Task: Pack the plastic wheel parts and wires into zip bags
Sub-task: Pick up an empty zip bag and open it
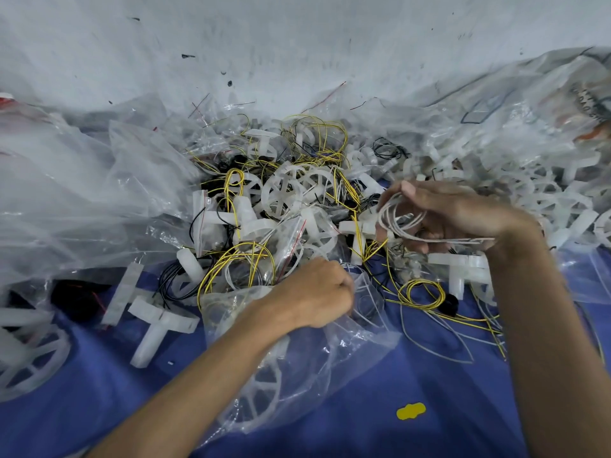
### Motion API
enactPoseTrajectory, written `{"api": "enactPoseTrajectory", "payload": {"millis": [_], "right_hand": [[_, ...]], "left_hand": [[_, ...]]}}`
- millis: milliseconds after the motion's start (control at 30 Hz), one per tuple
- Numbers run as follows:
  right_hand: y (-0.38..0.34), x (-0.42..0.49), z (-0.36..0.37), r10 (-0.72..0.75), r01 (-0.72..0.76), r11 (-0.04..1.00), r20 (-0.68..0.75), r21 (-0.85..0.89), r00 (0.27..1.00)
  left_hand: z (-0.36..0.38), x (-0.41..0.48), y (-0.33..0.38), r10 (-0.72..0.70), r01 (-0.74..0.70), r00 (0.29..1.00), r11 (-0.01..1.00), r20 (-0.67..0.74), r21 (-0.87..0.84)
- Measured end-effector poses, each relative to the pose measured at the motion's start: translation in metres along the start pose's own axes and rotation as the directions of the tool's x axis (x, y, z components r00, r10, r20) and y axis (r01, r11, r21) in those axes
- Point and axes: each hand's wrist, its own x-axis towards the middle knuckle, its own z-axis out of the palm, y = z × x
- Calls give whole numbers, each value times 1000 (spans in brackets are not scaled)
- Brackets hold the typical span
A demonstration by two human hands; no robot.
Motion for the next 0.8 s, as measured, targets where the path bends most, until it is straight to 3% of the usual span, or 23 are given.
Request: {"api": "enactPoseTrajectory", "payload": {"millis": [100, 367, 533, 800], "right_hand": [[0, 2, 2, 42, -41, 998, 17, -38, 999], [-3, 7, 4, 156, -169, 982, 142, 87, 978], [-13, -3, 11, 183, -166, 981, 191, -102, 964], [-11, 18, 42, 326, -256, 911, 187, -323, 927]], "left_hand": [[0, 0, 1, -20, 19, 1000, 999, -20, -27], [-14, -4, 6, -81, 79, 996, 996, -47, -33], [-37, -12, 8, -110, 110, 994, 993, -1, -45], [-43, -19, 17, -80, 91, 983, 994, -163, 63]]}}
